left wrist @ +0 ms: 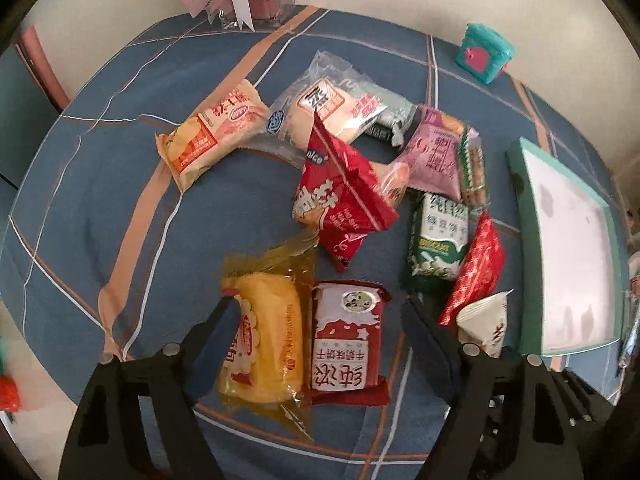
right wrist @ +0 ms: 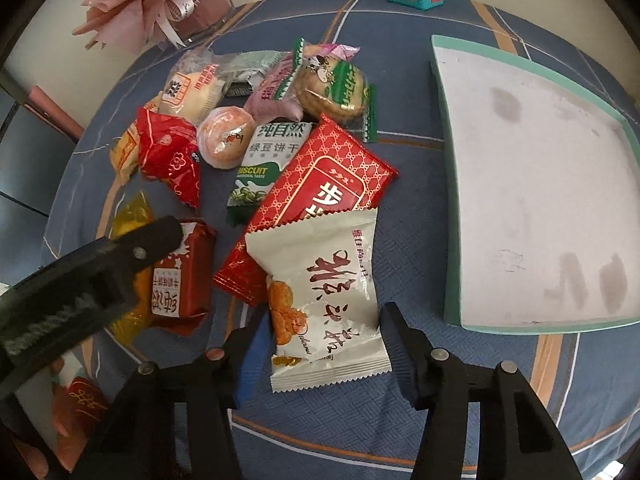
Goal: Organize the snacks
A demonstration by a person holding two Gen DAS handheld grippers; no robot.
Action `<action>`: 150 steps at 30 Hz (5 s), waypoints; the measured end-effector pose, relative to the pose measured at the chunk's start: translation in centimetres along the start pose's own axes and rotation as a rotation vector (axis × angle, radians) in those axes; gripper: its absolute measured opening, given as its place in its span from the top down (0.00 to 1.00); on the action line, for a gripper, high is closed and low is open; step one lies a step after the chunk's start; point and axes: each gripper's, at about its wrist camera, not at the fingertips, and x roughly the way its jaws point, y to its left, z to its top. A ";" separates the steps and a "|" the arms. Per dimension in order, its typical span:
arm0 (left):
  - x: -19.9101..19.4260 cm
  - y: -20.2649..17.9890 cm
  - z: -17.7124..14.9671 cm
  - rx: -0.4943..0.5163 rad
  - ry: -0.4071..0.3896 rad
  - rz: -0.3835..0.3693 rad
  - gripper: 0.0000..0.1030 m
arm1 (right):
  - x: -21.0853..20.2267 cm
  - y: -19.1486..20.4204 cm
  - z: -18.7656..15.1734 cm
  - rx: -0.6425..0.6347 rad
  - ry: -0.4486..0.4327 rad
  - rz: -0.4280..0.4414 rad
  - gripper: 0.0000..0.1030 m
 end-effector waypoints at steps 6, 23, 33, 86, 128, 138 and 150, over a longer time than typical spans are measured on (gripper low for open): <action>-1.2 0.2 -0.1 0.020 -0.051 -0.048 0.26 | -0.5 -0.6 -0.7 0.001 0.005 -0.003 0.44; 2.5 0.9 -1.5 0.006 0.135 -0.060 0.54 | -1.5 -0.9 -1.3 0.016 0.008 -0.012 0.47; 1.0 1.4 -1.9 0.010 0.123 -0.071 0.60 | -2.8 -0.4 -1.4 0.013 -0.020 -0.002 0.49; 3.3 -20.3 9.6 0.348 -0.039 -0.131 0.57 | -7.3 -18.7 8.9 0.456 -0.216 -0.301 0.44; -5.8 -0.2 -0.5 0.018 -0.296 0.016 0.03 | -10.5 -5.9 -1.0 0.161 -0.267 -0.150 0.00; -5.8 -0.3 0.0 0.019 -0.301 0.004 0.03 | -11.4 -6.4 -0.8 0.196 -0.351 -0.125 0.00; -5.9 2.4 0.2 -0.048 -0.319 0.089 0.04 | -10.2 -3.9 -0.3 0.152 -0.333 0.004 0.04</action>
